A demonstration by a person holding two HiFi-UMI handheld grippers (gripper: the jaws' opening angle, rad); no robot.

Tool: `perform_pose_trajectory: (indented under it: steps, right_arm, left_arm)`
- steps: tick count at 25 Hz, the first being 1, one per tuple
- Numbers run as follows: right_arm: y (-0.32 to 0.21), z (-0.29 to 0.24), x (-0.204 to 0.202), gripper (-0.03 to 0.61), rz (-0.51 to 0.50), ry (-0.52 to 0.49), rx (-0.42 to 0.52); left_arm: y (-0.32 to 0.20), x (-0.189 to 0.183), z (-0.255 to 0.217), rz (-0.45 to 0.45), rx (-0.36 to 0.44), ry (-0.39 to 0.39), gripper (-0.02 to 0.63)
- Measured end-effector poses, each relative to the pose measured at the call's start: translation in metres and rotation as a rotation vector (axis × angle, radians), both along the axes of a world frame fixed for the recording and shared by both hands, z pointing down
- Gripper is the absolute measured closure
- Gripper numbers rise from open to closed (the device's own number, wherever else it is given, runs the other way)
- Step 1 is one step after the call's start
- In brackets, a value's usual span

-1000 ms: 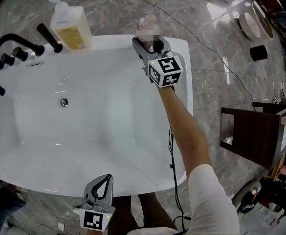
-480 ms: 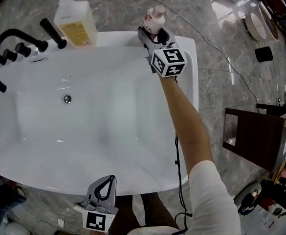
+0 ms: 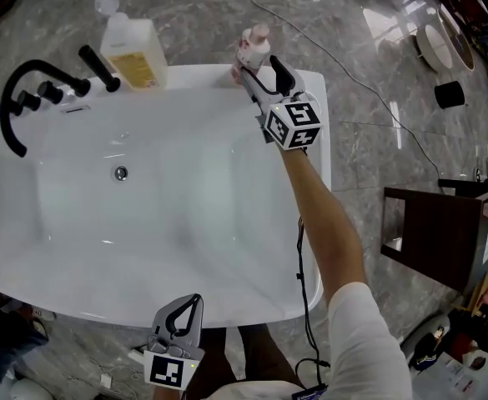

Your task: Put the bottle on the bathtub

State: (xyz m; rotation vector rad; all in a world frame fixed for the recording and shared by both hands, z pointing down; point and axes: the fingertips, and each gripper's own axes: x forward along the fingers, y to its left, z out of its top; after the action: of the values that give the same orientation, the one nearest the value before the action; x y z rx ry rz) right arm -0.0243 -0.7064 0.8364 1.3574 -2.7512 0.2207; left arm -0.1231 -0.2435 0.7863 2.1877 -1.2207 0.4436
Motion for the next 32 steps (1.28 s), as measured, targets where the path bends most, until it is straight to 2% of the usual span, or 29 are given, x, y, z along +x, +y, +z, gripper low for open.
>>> perform_pose_trajectory:
  steps: [5,11,19,32]
  right_arm:
    - [0.045,-0.045,0.01,0.27,-0.045,-0.003,-0.003]
    - [0.114,-0.115,0.013,0.268,-0.101,-0.053,-0.039]
    - [0.212,-0.239,0.034,0.309,-0.131,-0.121,0.002]
    - [0.358,-0.383,0.05,0.33,-0.143,-0.176,0.056]
  left_arm:
    - [-0.007,0.016,-0.044,0.016,0.07,0.008,0.607]
    - [-0.019,0.024,-0.113,0.04,0.163,0.007,0.607]
    - [-0.016,0.028,-0.214,0.046,0.291,-0.002,0.607]
    - [0.007,0.032,-0.316,0.137,0.44,-0.039,0.607]
